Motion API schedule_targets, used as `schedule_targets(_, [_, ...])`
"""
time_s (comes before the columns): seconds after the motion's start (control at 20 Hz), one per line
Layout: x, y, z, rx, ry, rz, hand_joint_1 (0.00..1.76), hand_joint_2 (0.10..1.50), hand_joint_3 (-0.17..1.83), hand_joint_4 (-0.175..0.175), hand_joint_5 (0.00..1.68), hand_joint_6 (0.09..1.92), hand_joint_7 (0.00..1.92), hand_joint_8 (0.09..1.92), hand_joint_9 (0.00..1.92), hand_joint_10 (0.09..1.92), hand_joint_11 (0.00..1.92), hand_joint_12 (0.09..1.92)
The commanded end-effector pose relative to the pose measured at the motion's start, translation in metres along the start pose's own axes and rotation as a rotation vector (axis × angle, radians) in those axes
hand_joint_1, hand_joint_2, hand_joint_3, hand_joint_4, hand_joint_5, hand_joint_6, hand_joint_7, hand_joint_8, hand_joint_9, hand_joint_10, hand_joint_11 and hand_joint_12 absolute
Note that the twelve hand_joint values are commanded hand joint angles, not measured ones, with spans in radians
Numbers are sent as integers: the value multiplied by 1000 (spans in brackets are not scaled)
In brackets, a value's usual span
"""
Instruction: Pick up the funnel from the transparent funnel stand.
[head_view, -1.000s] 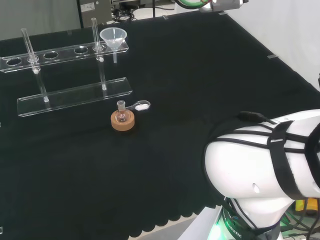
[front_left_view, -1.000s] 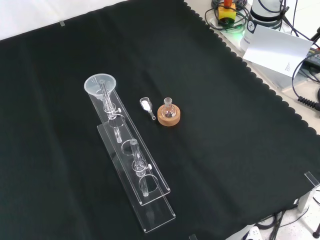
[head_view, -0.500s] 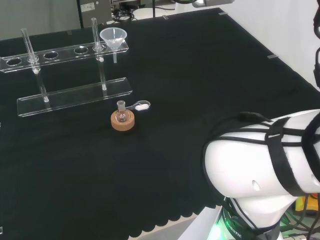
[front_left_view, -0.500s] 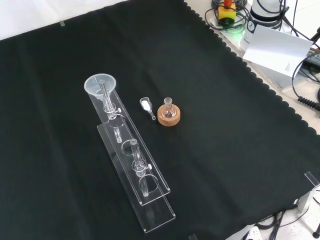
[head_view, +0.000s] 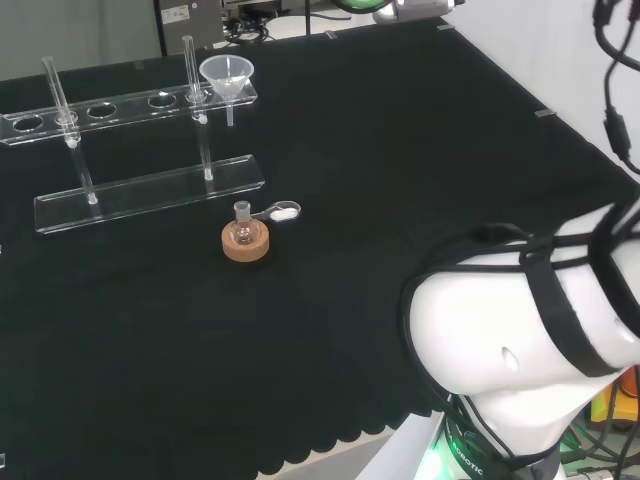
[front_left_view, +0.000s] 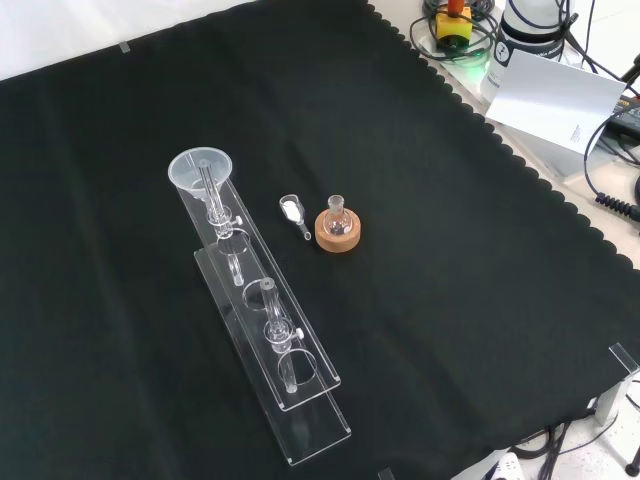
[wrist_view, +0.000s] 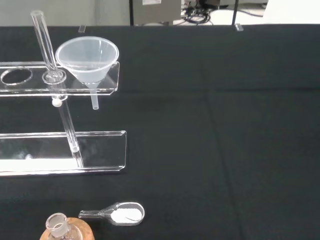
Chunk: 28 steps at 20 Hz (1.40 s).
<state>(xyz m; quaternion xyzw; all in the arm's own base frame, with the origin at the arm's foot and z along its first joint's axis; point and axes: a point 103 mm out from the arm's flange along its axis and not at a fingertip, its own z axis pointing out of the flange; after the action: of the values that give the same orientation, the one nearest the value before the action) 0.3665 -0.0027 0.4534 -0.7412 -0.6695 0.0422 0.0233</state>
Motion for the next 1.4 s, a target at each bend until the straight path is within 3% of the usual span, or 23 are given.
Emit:
schedule_targets(0.05, [-8, 94, 17, -13, 7, -67, 131, 1157, 307, 21, 104, 87, 106, 347, 162, 607, 0, 1295])
schedule_targets(0.25, [-3, 132, 31, 25, -25, -106, 386, 1022, 256, 13, 145, 87, 143, 540, 255, 671, 0, 1388])
schedule_targets(0.5, [21, 170, 56, 114, -66, -156, 540, 912, 242, -5, 165, 87, 141, 620, 289, 692, 0, 1444])
schedule_targets(0.6, [28, 180, 62, 138, -127, -179, 550, 891, 244, -9, 151, 87, 94, 612, 269, 687, 0, 1451])
schedule_targets(0.8, [44, 202, 72, 211, -127, -209, 537, 835, 251, -8, 88, 87, 17, 594, 196, 706, 0, 1456])
schedule_targets(0.95, [51, 217, 81, 257, -131, -228, 534, 805, 262, -5, 36, 87, 1, 481, 152, 723, 0, 1459])
schedule_targets(1.2, [57, 232, 93, 281, -120, -250, 531, 774, 274, 1, 0, 87, 0, 325, 35, 783, 0, 1464])
schedule_targets(1.4, [63, 234, 99, 300, -111, -283, 516, 747, 293, -13, 9, 87, 2, 514, 98, 844, 34, 1501])
